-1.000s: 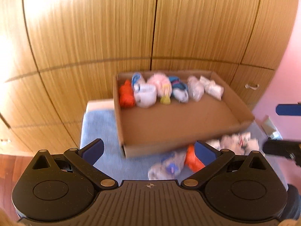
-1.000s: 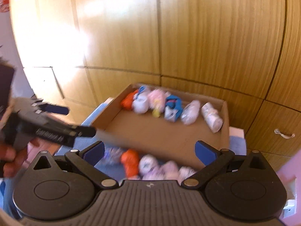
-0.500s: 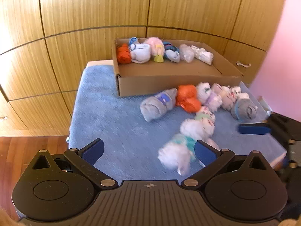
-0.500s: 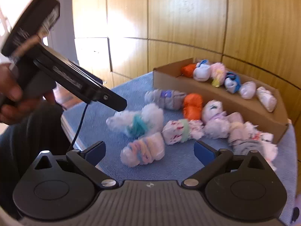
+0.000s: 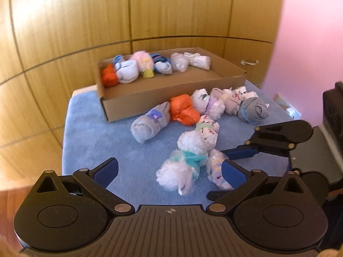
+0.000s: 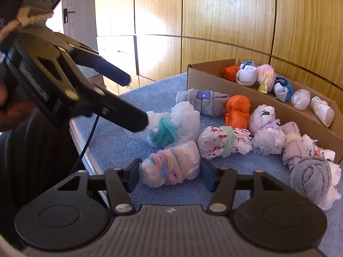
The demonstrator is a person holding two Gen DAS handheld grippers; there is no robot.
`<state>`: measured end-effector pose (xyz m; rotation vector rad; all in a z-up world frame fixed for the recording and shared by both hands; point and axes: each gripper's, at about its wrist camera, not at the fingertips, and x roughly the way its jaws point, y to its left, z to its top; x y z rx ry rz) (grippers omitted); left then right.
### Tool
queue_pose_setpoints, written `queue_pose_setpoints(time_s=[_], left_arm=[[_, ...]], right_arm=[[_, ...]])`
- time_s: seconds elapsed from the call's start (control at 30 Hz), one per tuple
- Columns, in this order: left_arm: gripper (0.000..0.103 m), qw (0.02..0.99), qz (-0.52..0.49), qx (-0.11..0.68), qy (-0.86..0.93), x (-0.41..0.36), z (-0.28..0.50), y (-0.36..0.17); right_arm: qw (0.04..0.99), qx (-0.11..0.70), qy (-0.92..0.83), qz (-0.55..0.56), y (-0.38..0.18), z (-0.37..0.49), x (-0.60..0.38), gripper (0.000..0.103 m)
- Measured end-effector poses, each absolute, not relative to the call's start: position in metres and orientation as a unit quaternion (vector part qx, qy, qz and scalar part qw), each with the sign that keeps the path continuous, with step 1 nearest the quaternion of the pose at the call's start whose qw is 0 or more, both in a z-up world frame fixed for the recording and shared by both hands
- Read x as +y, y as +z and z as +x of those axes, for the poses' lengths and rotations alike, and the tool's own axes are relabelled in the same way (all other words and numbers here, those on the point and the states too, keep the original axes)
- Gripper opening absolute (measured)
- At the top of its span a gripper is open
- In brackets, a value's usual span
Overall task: Organize objects
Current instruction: 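Grasp the white fluffy bundle with left gripper while right gripper grasps the pastel striped sock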
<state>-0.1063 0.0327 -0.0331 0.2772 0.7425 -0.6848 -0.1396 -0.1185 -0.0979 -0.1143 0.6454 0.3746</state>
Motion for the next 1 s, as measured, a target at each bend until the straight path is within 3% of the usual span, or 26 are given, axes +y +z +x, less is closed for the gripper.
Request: queue_pose_setpoints(time_s=[0.3,0.57,0.63,1.0], left_arm=[[0.096,0.85,0.15,0.363,-0.351,0.016,-0.088,-0.062],[0.067,0.835,0.177,0.36,-0.376,0.009,-0.093,-0.073],[0.052,0.833,0.17,0.362,-0.382,0.01,-0.093,-0.072],[0.047,0.838,0.135,0.369,-0.378,0.019,-0.094,-0.054]], right_arm=[[0.941,0.31,0.134,-0.038,-0.094,-0.163,-0.142,0.052],[0.942,0.314,0.114,-0.019,-0.098,-0.172,-0.152,0.052],[0.943,0.313,0.113,-0.017,-0.097,-0.172,-0.153,0.052],[0.944,0.313,0.102,-0.008,-0.088,-0.175,-0.161,0.051]])
